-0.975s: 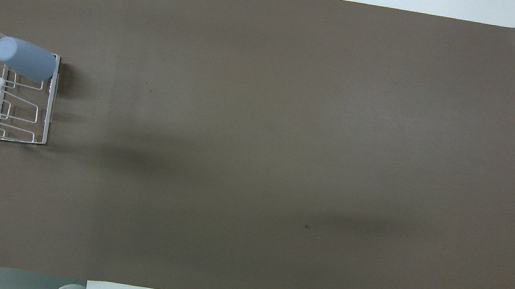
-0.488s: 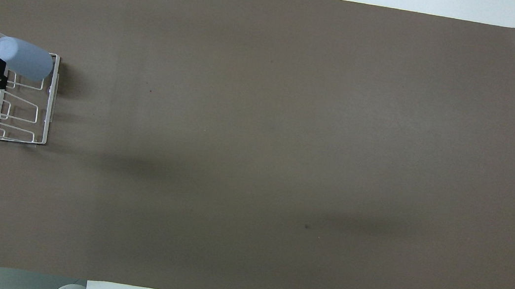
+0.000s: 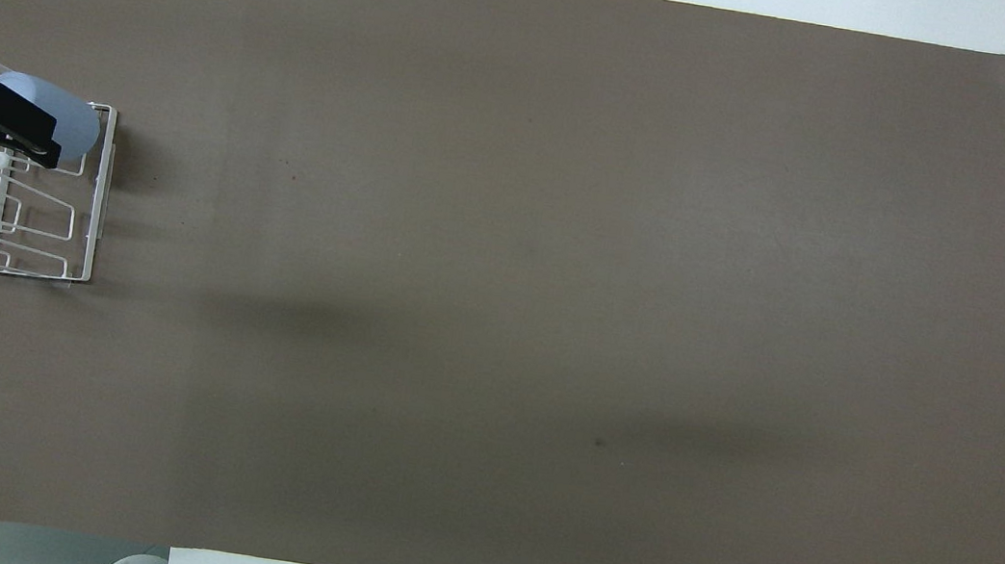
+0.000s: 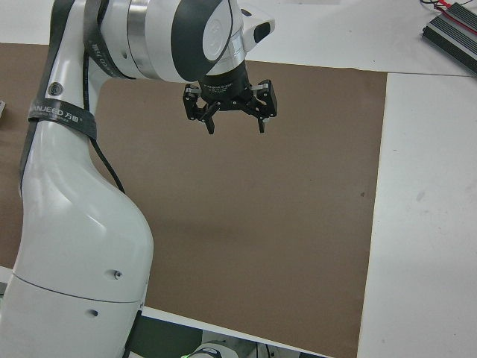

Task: Hang cup on cup holder
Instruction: 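Release the cup and draw the left gripper back from the holder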

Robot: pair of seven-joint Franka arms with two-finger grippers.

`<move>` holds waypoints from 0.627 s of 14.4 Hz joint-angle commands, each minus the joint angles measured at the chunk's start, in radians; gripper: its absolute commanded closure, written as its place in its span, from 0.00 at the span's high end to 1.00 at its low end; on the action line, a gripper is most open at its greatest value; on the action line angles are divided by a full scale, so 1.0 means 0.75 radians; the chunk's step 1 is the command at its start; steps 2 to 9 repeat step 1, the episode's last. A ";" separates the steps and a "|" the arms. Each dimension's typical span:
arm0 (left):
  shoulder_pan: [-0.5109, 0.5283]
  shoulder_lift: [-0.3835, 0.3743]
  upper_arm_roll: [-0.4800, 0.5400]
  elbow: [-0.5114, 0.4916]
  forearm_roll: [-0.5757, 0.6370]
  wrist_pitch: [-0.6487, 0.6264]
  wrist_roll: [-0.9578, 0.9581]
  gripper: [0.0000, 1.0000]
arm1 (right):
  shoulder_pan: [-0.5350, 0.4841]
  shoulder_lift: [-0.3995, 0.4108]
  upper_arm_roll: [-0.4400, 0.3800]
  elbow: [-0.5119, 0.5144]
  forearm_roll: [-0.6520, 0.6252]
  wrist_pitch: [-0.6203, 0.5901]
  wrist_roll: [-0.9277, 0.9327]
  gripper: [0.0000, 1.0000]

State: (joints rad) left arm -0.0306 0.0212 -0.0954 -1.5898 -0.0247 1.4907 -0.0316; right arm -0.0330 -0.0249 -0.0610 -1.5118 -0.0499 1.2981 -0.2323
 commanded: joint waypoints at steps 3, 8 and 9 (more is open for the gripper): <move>-0.002 0.002 0.015 0.033 -0.014 0.007 0.030 1.00 | -0.003 -0.018 0.004 -0.015 0.001 -0.011 0.017 0.99; -0.002 0.002 0.015 0.033 -0.014 0.007 0.030 1.00 | -0.003 -0.018 0.004 -0.015 0.001 -0.011 0.017 0.99; -0.002 0.002 0.015 0.033 -0.014 0.007 0.030 1.00 | -0.003 -0.018 0.004 -0.015 0.001 -0.011 0.017 0.99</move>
